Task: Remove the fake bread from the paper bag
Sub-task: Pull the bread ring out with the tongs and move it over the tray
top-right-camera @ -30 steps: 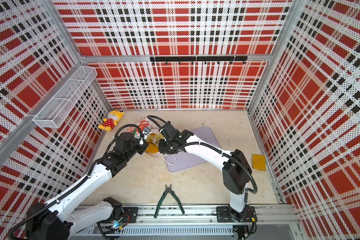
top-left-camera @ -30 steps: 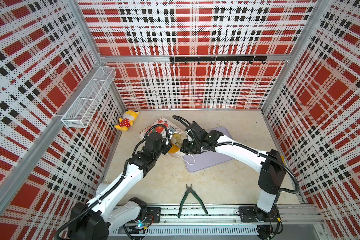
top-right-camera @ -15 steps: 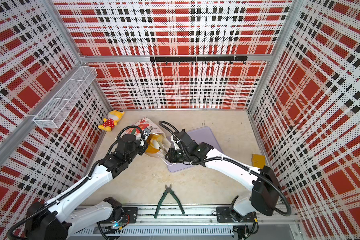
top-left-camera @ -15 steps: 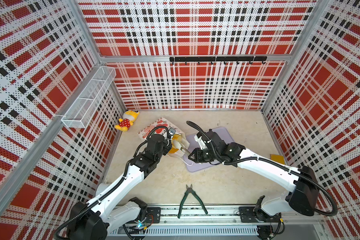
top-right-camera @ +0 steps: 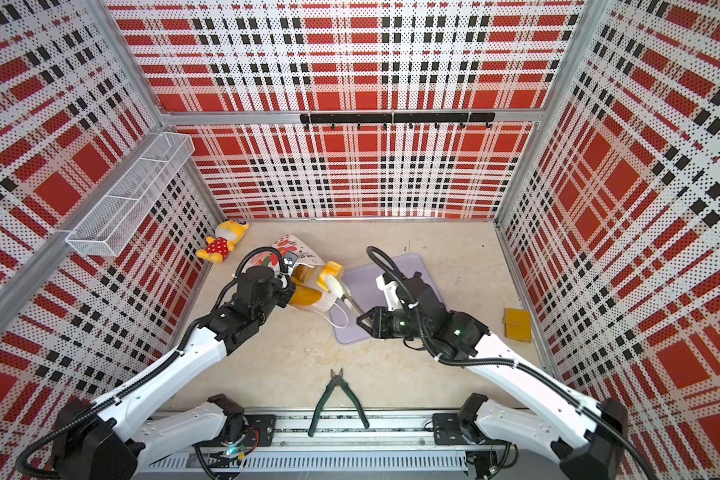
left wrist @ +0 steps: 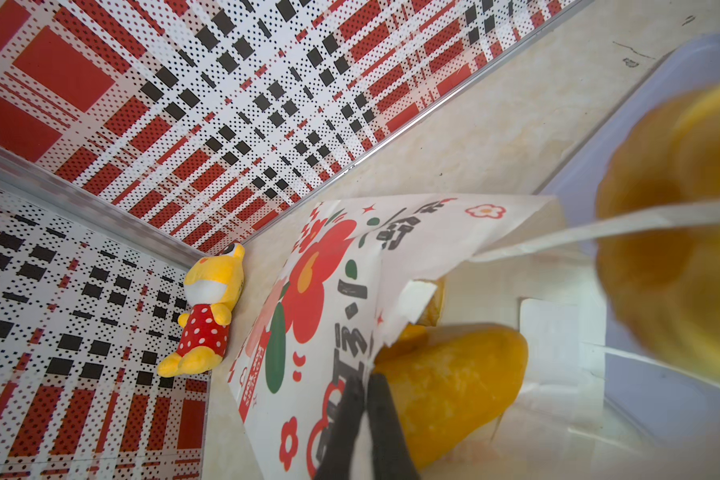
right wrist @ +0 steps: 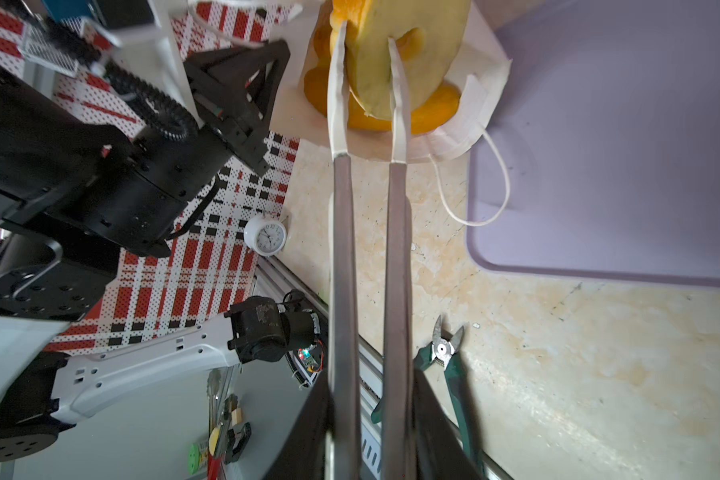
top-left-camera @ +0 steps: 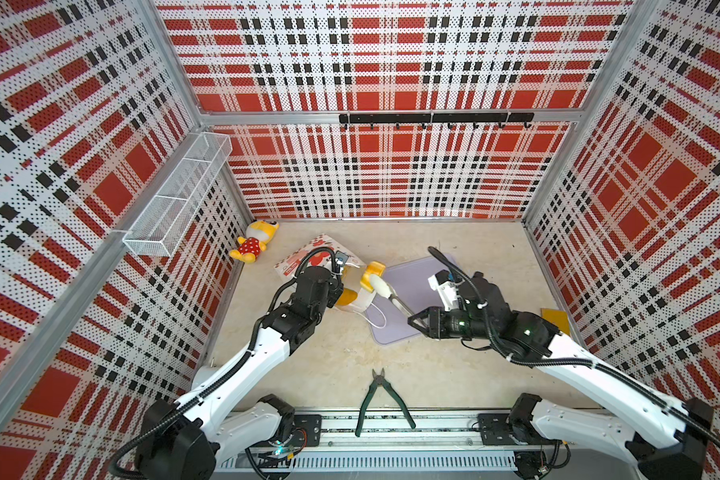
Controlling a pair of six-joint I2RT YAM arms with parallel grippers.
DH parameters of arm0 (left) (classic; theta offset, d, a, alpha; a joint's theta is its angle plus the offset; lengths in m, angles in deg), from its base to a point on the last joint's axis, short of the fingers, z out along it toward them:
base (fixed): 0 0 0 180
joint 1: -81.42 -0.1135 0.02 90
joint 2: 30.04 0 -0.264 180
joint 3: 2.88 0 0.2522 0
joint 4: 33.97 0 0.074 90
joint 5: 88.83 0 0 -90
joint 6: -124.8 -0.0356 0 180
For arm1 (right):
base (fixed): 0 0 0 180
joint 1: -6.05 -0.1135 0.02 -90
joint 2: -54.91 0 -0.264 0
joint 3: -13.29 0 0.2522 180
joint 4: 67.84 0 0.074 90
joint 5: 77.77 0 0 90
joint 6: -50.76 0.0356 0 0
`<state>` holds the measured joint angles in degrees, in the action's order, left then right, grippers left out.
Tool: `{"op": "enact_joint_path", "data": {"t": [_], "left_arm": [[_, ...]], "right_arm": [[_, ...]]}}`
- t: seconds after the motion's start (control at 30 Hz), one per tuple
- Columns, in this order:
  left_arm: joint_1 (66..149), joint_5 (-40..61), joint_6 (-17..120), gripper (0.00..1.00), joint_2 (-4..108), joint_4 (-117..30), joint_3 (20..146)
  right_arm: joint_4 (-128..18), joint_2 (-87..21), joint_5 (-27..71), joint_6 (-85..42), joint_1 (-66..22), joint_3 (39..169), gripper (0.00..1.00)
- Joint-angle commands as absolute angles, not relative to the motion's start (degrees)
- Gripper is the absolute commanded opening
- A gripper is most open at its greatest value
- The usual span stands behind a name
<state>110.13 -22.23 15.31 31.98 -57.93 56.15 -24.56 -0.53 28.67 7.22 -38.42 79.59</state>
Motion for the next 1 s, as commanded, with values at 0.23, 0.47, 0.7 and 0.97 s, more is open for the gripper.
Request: {"op": "enact_joint_path", "data": {"t": [0.23,0.47,0.7,0.97], "left_arm": [[110.49,-23.8,18.3,0.0,29.85,-59.16,56.27],[110.67,-23.62,20.47,0.0,29.04,-59.55,55.26],[110.67,-23.54,19.4,0.0,28.41,-59.8,55.0],[110.68,-23.09,18.88,0.0,28.91,-59.61,54.91]], "right_arm": [[-33.48,0.78,38.49,8.65,-21.67,71.4,0.0],[-43.92,-12.27,41.08,9.01,-20.28,72.68,0.0],[-44.76,-14.69,39.28,10.17,-19.7,69.61,0.0],[-40.19,-9.36,37.92,11.77,-19.26,64.66,0.4]]}}
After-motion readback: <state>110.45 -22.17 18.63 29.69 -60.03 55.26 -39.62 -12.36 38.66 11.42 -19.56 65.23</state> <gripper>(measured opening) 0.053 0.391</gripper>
